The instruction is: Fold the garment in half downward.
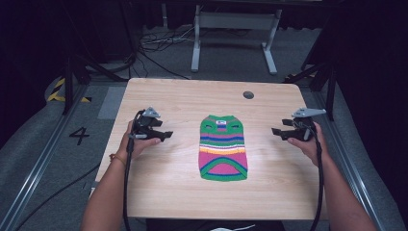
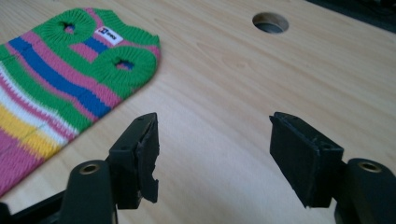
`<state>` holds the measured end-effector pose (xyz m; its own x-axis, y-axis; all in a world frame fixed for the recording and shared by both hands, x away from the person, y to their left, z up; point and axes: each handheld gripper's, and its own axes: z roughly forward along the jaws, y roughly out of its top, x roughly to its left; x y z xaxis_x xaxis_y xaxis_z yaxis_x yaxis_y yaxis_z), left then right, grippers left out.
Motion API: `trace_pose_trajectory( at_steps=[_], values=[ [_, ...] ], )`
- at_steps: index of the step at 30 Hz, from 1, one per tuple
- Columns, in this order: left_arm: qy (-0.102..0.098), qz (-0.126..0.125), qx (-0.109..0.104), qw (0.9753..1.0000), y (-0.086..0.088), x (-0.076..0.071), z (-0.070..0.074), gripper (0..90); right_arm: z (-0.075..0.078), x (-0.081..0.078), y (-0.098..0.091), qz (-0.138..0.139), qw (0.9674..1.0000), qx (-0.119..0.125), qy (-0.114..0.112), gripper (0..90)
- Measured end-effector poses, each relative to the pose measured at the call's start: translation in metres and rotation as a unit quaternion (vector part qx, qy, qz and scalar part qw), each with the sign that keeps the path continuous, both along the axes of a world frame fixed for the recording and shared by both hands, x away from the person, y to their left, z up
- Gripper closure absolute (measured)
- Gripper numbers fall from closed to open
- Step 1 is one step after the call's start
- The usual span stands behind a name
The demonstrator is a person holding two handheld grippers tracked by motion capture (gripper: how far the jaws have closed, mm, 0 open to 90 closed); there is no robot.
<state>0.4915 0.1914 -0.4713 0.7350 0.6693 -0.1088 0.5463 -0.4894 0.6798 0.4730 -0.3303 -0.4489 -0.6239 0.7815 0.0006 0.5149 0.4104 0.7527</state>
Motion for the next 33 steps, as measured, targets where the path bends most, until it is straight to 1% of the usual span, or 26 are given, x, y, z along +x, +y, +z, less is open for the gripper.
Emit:
trace_pose_trajectory(
  at_steps=[1, 2, 3, 4, 5, 6, 7, 8, 11, 12, 13, 14, 15, 16, 17, 18, 19, 20, 21, 22, 23, 25, 28, 30, 32, 33],
  values=[
    [-0.005, -0.007, 0.007, 0.9999, -0.007, 0.006, 0.000, 31.1, 0.000, 0.005, 0.004, 0.002, 1.0000, -0.004, 0.000, 33.8],
    [-0.002, -0.006, 0.009, 0.9999, -0.012, 0.011, 0.000, 31.0, 0.001, 0.012, 0.010, 0.003, 1.0000, -0.002, 0.001, 33.9],
    [-0.010, -0.003, 0.017, 0.9998, -0.023, 0.020, 0.002, 30.9, 0.000, 0.022, 0.019, 0.004, 1.0000, -0.001, 0.003, 34.5],
    [-0.010, -0.003, 0.017, 0.9998, -0.023, 0.020, 0.002, 30.9, 0.000, 0.022, 0.019, 0.004, 1.0000, -0.001, 0.003, 34.5],
    [-0.014, 0.003, 0.015, 0.9998, -0.035, 0.029, 0.003, 30.9, 0.000, 0.032, 0.030, 0.006, 1.0000, -0.001, 0.007, 37.6],
    [-0.014, 0.003, 0.015, 0.9998, -0.035, 0.029, 0.003, 31.2, -0.001, 0.038, 0.037, 0.009, 0.9999, -0.005, 0.007, 38.5],
    [-0.016, 0.001, 0.009, 0.9998, -0.048, 0.036, 0.006, 31.6, -0.002, 0.041, 0.041, 0.009, 0.9999, -0.006, 0.008, 39.0],
    [-0.020, 0.000, 0.007, 0.9998, -0.055, 0.039, 0.006, 31.7, -0.003, 0.046, 0.046, 0.010, 0.9999, -0.006, 0.012, 40.2],
    [-0.014, -0.005, 0.006, 0.9999, -0.078, 0.048, 0.005, 32.0, -0.009, 0.058, 0.062, 0.015, 0.9996, -0.010, 0.019, 41.6],
    [-0.014, -0.005, 0.006, 0.9999, -0.078, 0.048, 0.005, 32.0, -0.009, 0.058, 0.062, 0.015, 0.9996, -0.010, 0.019, 41.6],
    [-0.015, -0.005, 0.003, 0.9999, -0.085, 0.051, 0.003, 32.0, -0.011, 0.062, 0.069, 0.016, 0.9996, -0.010, 0.022, 42.6],
    [-0.010, 0.002, -0.001, 0.9999, -0.092, 0.054, 0.000, 32.2, -0.012, 0.065, 0.073, 0.017, 0.9996, -0.012, 0.021, 44.0],
    [-0.004, 0.008, -0.005, 0.9999, -0.097, 0.057, -0.004, 31.9, -0.015, 0.067, 0.079, 0.022, 0.9994, -0.021, 0.014, 44.1],
    [-0.003, 0.013, -0.002, 0.9999, -0.101, 0.059, -0.007, 31.8, -0.018, 0.069, 0.084, 0.019, 0.9993, -0.029, 0.017, 43.9],
    [0.001, 0.029, -0.004, 0.9996, -0.107, 0.063, -0.013, 31.3, -0.022, 0.072, 0.087, 0.016, 0.9991, -0.032, 0.021, 43.2],
    [0.004, 0.036, -0.005, 0.9993, -0.112, 0.064, -0.016, 30.1, -0.027, 0.076, 0.092, 0.007, 0.9992, -0.021, 0.033, 43.8],
    [0.004, 0.042, -0.006, 0.9991, -0.116, 0.065, -0.019, 30.5, -0.030, 0.078, 0.096, 0.005, 0.9992, -0.014, 0.037, 44.2],
    [0.006, 0.047, -0.013, 0.9988, -0.120, 0.066, -0.021, 30.5, -0.032, 0.080, 0.099, 0.004, 0.9993, -0.010, 0.035, 44.6],
    [0.006, 0.047, -0.013, 0.9988, -0.120, 0.066, -0.021, 31.1, -0.032, 0.080, 0.099, 0.004, 0.9993, -0.010, 0.035, 44.6],
    [0.006, 0.049, -0.009, 0.9987, -0.124, 0.067, -0.023, 31.1, -0.033, 0.081, 0.103, 0.004, 0.9994, -0.003, 0.034, 46.2],
    [0.008, 0.062, -0.002, 0.9981, -0.129, 0.067, -0.026, 32.8, -0.035, 0.083, 0.108, 0.007, 0.9993, 0.004, 0.037, 47.3],
    [0.011, 0.063, -0.005, 0.9979, -0.135, 0.067, -0.030, 33.6, -0.039, 0.085, 0.110, 0.010, 0.9990, 0.010, 0.042, 49.4],
    [0.012, 0.059, 0.000, 0.9982, -0.142, 0.067, -0.033, 34.9, -0.043, 0.087, 0.111, 0.004, 0.9989, 0.005, 0.047, 50.2],
    [0.011, 0.060, -0.006, 0.9981, -0.144, 0.067, -0.034, 37.0, -0.048, 0.090, 0.112, 0.002, 0.9983, 0.015, 0.056, 52.1],
    [0.016, 0.062, -0.023, 0.9977, -0.143, 0.067, -0.035, 38.8, -0.052, 0.091, 0.113, 0.003, 0.9981, 0.012, 0.061, 53.8],
    [0.018, 0.058, -0.035, 0.9976, -0.141, 0.067, -0.036, 41.5, -0.054, 0.091, 0.114, 0.005, 0.9981, 0.013, 0.060, 55.1]
  ],
)
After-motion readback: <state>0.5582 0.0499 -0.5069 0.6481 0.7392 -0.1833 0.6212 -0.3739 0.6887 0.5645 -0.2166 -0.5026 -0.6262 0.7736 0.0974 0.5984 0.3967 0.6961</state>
